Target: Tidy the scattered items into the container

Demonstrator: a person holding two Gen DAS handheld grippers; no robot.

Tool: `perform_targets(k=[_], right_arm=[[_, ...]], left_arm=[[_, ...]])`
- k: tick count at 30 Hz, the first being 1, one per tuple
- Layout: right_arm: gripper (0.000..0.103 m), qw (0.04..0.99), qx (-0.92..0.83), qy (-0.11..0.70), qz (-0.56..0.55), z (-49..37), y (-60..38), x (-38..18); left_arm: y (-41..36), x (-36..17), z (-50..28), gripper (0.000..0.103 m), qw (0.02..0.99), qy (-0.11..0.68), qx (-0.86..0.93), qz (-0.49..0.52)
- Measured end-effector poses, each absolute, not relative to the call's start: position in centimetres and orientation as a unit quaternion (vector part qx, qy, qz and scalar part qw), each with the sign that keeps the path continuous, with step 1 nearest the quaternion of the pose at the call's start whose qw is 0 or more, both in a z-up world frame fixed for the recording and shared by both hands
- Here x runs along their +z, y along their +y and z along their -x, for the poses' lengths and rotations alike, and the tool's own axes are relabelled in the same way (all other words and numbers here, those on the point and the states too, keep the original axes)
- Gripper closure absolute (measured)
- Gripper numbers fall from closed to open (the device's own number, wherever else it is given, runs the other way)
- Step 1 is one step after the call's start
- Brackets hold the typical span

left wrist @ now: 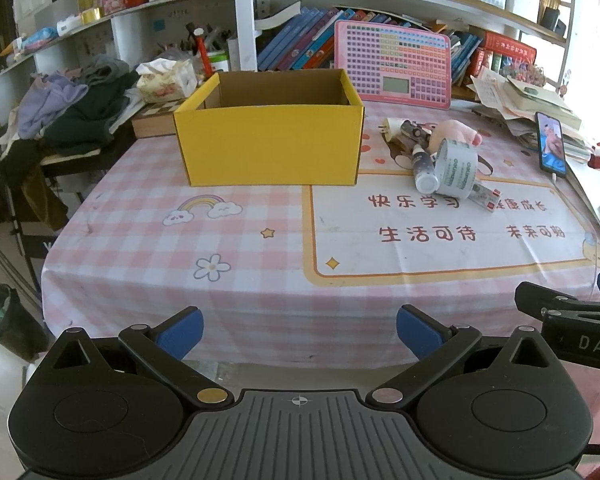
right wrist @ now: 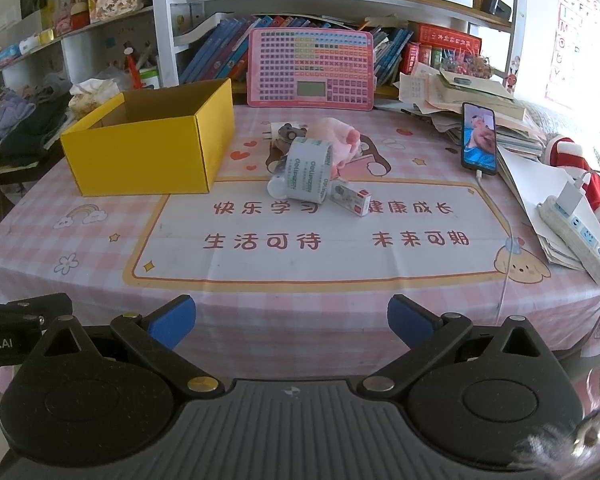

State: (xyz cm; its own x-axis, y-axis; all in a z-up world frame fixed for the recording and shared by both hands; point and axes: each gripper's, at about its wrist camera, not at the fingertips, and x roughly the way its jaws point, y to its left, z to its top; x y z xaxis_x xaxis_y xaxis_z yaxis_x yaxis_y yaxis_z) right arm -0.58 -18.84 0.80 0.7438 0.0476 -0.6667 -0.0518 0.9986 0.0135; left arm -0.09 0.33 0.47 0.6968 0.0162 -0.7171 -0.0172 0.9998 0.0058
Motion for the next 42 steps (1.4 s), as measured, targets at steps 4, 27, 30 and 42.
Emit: perform_targets(k=[4,27,30,42], right_arm=[[0.0,0.934,0.027,0.357,0.003,0.6,-18.8,0.8],[0.0,0.932,0.031,0.36,-0.004,-0.1,-18.2,0.8],[0.0,0.932,0.039,0.359,0.002,-0.3,-17.6,0.8],[0.0,0.93,0.038,0.365,-0.003,-2.6,-18.3,0.5]], left_arm=[[0.4,0.5,0.1,0.0,0.921,0.389,0.009,0.001],[0.7,0.5,0.3,0.0,0.921,0.389,-0.011,-0.007],[1.4,0.4,0.0,0.0,0.92,0.392,-0.008,0.004],[0.9,0.0,-2.4,0.0,0.918,0.395,-0.017,0.019]])
